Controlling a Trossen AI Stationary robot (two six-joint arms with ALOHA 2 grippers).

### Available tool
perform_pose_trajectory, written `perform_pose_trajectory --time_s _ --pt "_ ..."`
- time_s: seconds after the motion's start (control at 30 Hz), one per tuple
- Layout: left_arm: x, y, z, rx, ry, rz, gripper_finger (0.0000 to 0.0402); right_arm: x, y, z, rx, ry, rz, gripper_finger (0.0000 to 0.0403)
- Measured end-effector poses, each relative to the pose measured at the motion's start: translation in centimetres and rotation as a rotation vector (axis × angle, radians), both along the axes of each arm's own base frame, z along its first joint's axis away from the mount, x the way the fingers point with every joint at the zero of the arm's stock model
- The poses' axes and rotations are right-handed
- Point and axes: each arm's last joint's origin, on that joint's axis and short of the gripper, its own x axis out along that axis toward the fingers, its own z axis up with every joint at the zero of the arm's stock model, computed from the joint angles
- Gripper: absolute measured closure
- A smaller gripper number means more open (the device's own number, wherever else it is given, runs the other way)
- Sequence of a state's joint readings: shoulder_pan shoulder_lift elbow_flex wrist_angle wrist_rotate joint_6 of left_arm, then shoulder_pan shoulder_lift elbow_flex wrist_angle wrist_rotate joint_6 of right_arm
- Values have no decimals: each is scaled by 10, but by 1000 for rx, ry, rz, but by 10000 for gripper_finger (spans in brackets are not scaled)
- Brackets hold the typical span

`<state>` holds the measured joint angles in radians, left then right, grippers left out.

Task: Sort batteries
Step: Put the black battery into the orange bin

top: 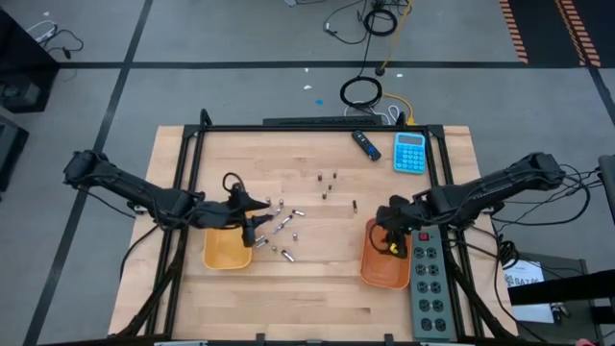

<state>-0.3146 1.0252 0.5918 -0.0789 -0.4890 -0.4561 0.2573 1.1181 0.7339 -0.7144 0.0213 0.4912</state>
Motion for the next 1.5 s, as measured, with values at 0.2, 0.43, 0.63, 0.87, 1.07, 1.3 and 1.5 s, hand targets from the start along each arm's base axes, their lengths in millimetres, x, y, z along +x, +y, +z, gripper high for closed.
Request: perform_pose_trajectory --time_s 0.2,0.43,0.63,0.87,1.07,1.3,1.5 --pt "0 13 16 21 140 35 226 9 -20 15 -296 -171 -40 220" --pt "7 24 14 42 142 61 225 29 -60 22 -392 -295 -70 227" --pt "20 22 14 182 93 75 226 48 -102 -2 -355 -235 -57 214" --pt "30 33 4 358 126 20 226 80 -140 -17 -350 -174 -37 207" --pt "23 66 -12 377 104 -27 226 121 -159 -3 -392 -212 40 207" --pt "15 92 -14 322 94 -54 226 166 -177 -2 -385 -144 179 206" --pt "15 89 -15 291 84 -61 226 187 -191 -16 -321 -41 228 206"
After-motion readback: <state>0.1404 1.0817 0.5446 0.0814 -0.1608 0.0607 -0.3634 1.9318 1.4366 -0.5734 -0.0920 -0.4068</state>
